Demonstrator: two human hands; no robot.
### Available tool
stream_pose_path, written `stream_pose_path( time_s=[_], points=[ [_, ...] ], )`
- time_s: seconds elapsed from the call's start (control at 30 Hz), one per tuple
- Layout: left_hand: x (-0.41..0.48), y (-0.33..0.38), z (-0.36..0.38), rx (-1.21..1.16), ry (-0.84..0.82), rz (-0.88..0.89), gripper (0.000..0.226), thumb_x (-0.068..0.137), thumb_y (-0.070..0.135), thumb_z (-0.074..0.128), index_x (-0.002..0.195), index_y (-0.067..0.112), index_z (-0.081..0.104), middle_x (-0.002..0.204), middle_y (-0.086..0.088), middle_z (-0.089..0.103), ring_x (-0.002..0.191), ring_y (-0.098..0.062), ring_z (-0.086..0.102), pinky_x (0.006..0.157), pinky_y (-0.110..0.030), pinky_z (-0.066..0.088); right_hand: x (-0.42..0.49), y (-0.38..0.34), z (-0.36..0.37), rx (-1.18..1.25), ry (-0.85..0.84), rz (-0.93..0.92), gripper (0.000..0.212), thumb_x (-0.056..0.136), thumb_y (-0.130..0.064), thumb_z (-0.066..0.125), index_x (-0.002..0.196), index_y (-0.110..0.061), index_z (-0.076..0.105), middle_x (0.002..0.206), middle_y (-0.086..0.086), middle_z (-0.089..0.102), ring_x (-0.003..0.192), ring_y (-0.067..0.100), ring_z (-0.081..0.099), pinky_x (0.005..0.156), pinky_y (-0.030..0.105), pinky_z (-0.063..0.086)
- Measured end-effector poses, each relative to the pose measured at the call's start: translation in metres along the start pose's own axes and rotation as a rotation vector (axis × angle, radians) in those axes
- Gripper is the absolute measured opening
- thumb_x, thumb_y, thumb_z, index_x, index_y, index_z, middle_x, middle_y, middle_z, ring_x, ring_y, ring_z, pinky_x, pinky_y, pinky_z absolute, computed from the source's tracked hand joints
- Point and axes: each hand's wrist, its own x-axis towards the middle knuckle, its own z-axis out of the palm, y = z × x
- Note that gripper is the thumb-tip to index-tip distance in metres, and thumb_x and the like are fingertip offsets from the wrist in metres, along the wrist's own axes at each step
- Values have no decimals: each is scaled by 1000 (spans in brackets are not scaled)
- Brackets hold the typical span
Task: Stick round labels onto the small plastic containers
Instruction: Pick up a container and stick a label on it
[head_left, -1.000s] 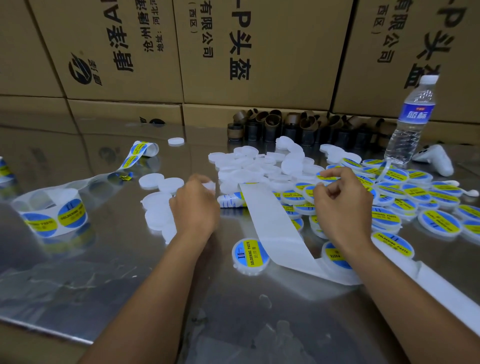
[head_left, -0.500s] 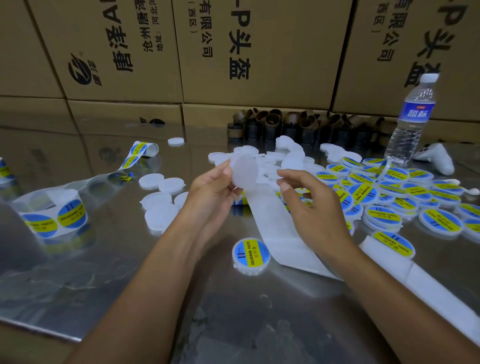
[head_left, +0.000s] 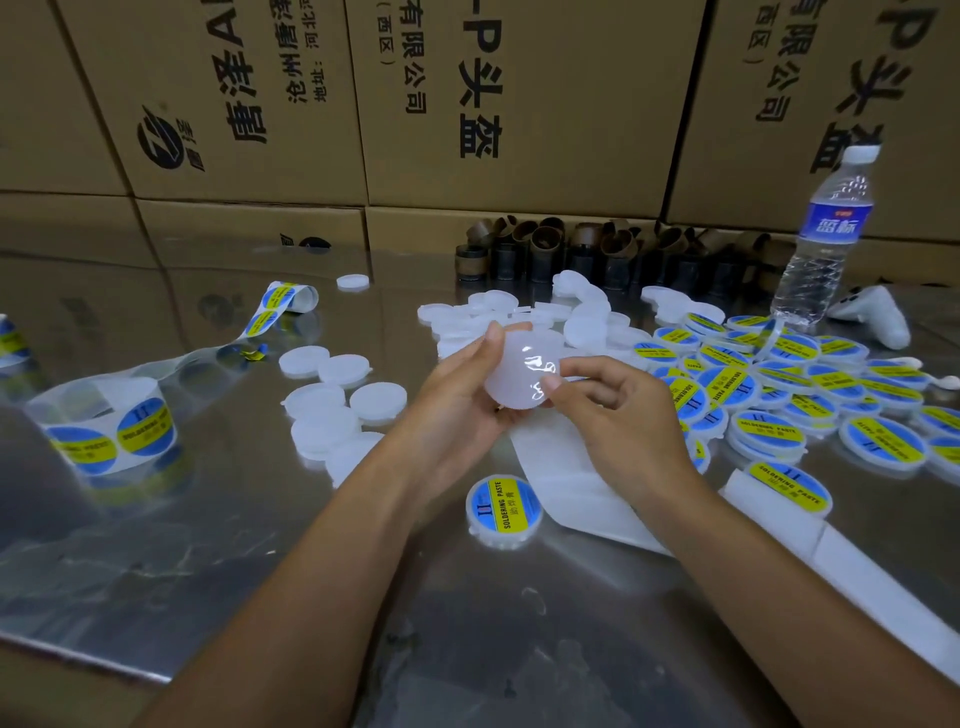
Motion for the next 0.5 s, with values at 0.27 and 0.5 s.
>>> stream_pose_path(
  time_s=[0.27,0.5],
  points=[
    [1,-2,-1,26,115,69,15,91,13,51,93,14,66,73,4,66,68,-8,63,62,-21,52,1,8,0,-233,150,-146,6,84,-25,67,86,-21,63,75,-11,63,77,4,57,66,9,40],
    [5,-1,-5,-42,239,67,20,98,5,40,99,10,59,93,-2,71,81,-13,71,79,-27,54,3,18,-5,-708,25,-191,26,85,-31,64,109,-24,58,64,-18,56,97,18,53,88,37,38]
  ],
)
